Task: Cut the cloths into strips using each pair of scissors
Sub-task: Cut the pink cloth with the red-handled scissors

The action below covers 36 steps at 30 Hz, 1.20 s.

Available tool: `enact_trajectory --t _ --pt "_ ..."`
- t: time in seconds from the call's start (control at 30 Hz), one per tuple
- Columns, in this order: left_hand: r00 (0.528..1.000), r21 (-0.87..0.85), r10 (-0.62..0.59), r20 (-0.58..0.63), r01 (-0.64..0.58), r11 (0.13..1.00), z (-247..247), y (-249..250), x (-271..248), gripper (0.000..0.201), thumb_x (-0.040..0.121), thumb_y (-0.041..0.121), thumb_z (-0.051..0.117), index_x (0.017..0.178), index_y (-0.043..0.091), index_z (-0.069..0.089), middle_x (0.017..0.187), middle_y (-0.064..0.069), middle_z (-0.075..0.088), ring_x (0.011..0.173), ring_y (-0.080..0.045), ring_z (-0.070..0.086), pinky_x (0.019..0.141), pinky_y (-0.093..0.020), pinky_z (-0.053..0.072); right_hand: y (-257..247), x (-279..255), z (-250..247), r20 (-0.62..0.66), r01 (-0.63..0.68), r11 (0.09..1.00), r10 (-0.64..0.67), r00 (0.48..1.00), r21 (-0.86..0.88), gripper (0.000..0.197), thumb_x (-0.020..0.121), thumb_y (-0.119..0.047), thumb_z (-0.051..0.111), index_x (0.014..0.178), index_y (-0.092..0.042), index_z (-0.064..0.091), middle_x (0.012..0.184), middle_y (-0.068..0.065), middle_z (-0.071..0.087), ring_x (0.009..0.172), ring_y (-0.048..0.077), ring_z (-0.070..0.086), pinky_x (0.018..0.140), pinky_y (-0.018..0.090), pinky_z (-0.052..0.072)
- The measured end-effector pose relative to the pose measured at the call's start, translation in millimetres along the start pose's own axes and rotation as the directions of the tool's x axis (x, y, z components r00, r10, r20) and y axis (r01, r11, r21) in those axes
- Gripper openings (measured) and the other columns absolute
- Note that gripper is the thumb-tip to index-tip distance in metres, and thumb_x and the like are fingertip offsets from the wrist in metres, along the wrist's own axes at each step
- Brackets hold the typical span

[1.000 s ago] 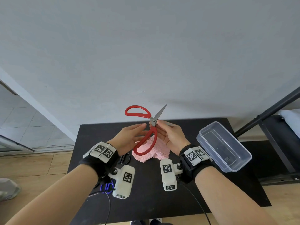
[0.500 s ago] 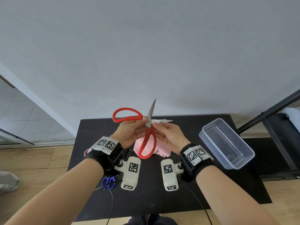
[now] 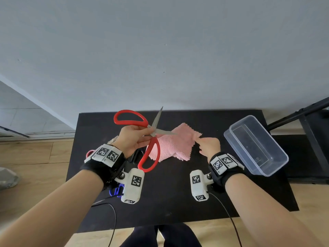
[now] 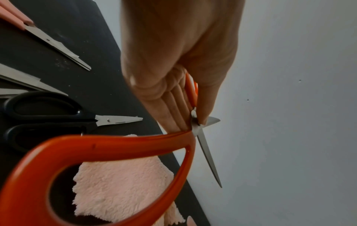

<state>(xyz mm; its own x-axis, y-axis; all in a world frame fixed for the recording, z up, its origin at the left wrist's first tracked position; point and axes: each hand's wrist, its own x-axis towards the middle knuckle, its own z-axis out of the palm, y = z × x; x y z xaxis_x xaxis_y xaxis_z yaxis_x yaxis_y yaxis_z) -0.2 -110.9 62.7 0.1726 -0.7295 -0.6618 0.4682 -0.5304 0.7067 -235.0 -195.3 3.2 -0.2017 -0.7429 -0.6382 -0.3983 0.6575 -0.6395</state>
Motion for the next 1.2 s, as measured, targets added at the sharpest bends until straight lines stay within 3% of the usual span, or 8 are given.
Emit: enact_trajectory --t 0.1,0.33,0.47,0.67,0.8,0.97,1.07,1.2 --pt "1.0 0.035 0.004 0.012 -0.004 0.999 1 -5 4 0.03 0.082 0.003 0.069 0.11 -0.004 0.061 0.098 -0.014 0.073 0.081 -0.023 0.073 0.066 -0.027 0.058 4 6 6 0.11 -0.153 0.988 0.148 0.983 0.031 0.034 0.081 -0.028 0.074 0.092 0.0 0.059 0.094 0.014 0.064 0.092 0.026 0.062 0.079 0.038 0.054" --pt "0.999 0.071 0.033 0.016 -0.034 0.997 2 -10 2 0.023 0.082 0.0 0.069 0.104 -0.001 0.062 0.096 -0.016 0.073 0.089 -0.03 0.07 0.081 -0.038 0.059 2 13 16 0.133 -0.261 0.954 0.242 0.961 0.145 0.029 0.076 -0.011 0.078 0.095 0.006 0.062 0.093 0.017 0.07 0.074 0.017 0.066 0.069 0.028 0.054" --pt "0.999 0.089 0.042 -0.004 -0.041 0.995 1 -9 -1 0.027 0.081 0.0 0.071 0.106 0.0 0.061 0.098 -0.019 0.071 0.087 -0.029 0.071 0.081 -0.039 0.059 -3 8 14 0.226 -0.299 0.934 0.254 0.94 0.196 0.034 0.081 -0.002 0.071 0.113 0.006 0.062 0.11 0.021 0.067 0.093 0.024 0.065 0.075 0.032 0.052" --pt "0.999 0.093 0.051 -0.008 -0.05 0.994 2 -9 -7 0.029 0.08 0.0 0.071 0.107 -0.001 0.061 0.099 -0.02 0.071 0.083 -0.028 0.072 0.075 -0.034 0.06 -2 -5 11 0.271 -0.334 0.922 0.276 0.922 0.197 0.02 0.081 0.0 0.071 0.091 0.007 0.056 0.098 0.026 0.066 0.085 0.032 0.068 0.072 0.043 0.056" --pt "0.999 0.105 0.054 -0.005 -0.053 0.993 4 -8 -12 0.028 0.08 0.0 0.071 0.106 -0.001 0.061 0.099 -0.02 0.071 0.082 -0.027 0.072 0.074 -0.034 0.06 -4 -8 8 0.259 -0.272 0.926 0.204 0.944 0.261 0.043 0.077 0.004 0.073 0.115 0.01 0.055 0.109 0.024 0.067 0.101 0.028 0.066 0.068 0.033 0.054" --pt "0.996 0.125 0.09 0.016 -0.091 0.988 10 3 -25 0.029 0.08 0.002 0.072 0.107 -0.001 0.062 0.1 -0.02 0.072 0.086 -0.031 0.072 0.076 -0.036 0.06 -28 -25 -9 0.265 0.006 0.953 -0.09 0.96 0.302 0.029 0.084 0.007 0.063 0.114 0.004 0.063 0.109 0.018 0.066 0.098 0.026 0.063 0.079 0.029 0.053" --pt "0.992 0.153 0.117 0.045 -0.123 0.981 16 14 -34 0.031 0.079 0.003 0.073 0.108 0.0 0.062 0.098 -0.019 0.073 0.088 -0.032 0.072 0.075 -0.035 0.06 -53 -40 -19 0.213 0.358 0.924 -0.38 0.9 0.138 0.018 0.083 -0.003 0.069 0.098 -0.013 0.071 0.096 0.008 0.07 0.093 0.022 0.065 0.076 0.03 0.054" --pt "0.983 0.202 0.17 0.067 -0.18 0.963 25 28 -46 0.03 0.08 0.005 0.073 0.107 -0.001 0.061 0.091 -0.015 0.074 0.078 -0.026 0.073 0.063 -0.025 0.057 -83 -62 -30 0.309 0.471 0.873 -0.485 0.818 0.125 0.029 0.083 -0.003 0.069 0.11 -0.013 0.067 0.101 0.003 0.069 0.086 0.011 0.064 0.062 0.016 0.047"
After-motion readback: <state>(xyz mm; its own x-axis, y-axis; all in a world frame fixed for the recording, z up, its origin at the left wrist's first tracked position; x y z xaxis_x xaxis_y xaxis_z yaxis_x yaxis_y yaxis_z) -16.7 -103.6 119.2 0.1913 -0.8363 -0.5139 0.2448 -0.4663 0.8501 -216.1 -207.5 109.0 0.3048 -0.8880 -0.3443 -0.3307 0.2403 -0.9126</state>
